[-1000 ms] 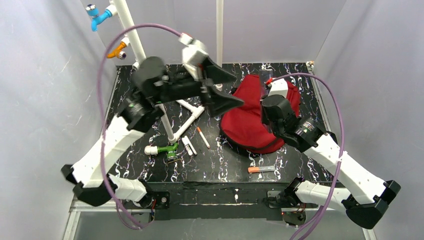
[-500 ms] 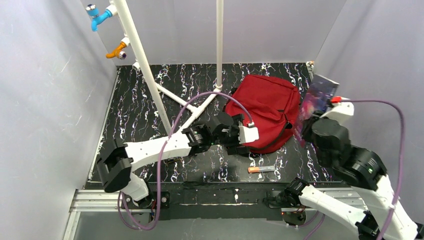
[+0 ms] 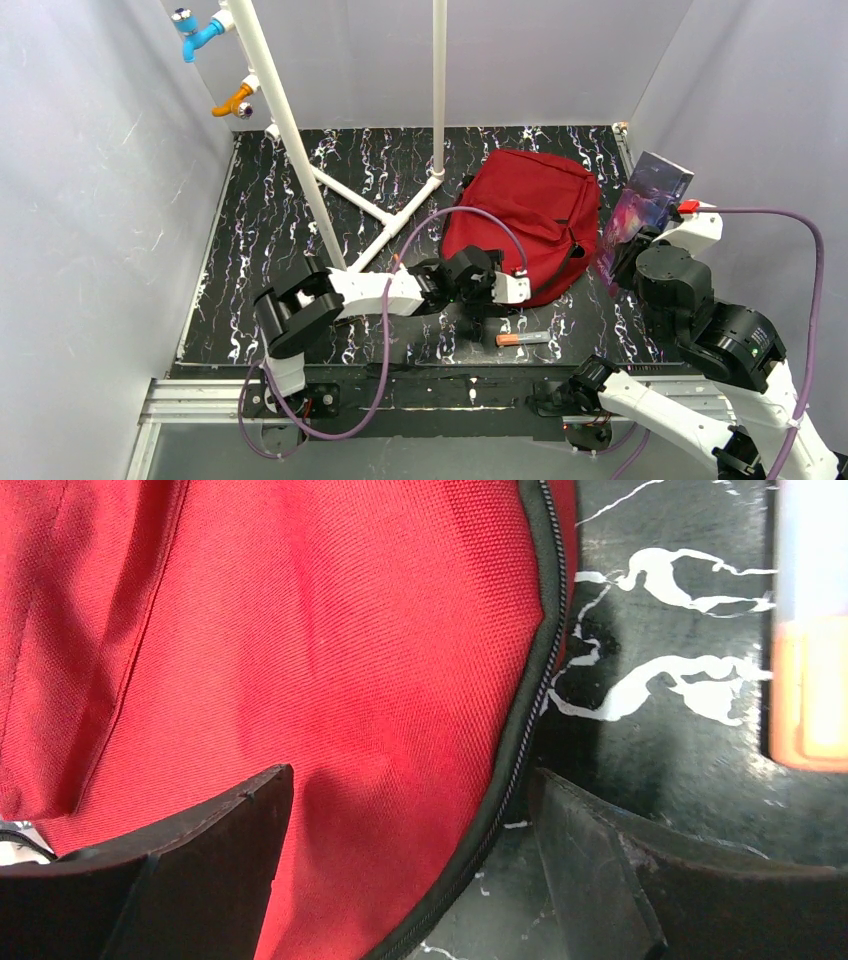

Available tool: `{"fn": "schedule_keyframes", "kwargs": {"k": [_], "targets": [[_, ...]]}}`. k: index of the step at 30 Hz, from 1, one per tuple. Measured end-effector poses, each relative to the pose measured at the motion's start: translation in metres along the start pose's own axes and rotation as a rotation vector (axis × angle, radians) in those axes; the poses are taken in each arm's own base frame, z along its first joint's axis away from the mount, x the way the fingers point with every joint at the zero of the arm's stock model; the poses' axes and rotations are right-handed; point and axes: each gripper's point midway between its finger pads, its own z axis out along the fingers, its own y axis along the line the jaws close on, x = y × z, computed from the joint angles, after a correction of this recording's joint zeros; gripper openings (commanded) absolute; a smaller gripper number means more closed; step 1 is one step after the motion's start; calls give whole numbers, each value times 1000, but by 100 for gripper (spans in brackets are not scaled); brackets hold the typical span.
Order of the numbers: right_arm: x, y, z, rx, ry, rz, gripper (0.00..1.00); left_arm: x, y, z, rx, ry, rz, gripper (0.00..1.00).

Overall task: Pack the student bag
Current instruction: Place the book in the student bag.

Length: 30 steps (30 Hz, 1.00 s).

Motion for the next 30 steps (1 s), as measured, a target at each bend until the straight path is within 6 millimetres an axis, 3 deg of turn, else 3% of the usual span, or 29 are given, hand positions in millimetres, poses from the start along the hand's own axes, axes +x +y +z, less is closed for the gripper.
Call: {"fn": "schedule_keyframes", "kwargs": {"k": [3,7,10,17,20,25,30], "targets": [[1,0,0,-2,2,1,1,9,1,11,-58,47,15,47],[3,1,-1,-10,11,-4,1,17,16,17,-163,110,38,33],[8,2,-2,-22,36,-22,1,10,26,11,-198,109,18,22],[39,8,-7,-94,166,-90,1,-45,66,-23,-193,-14,-177,22],[57,9,-10,-116,236,-125,1,-64,80,-33,-108,-85,-292,9],[72,13,-16,-155,308,-147,1,-69,89,-45,39,-130,-458,0],[89,22,-20,-210,381,-147,1,-63,90,-48,156,-127,-608,0]]}}
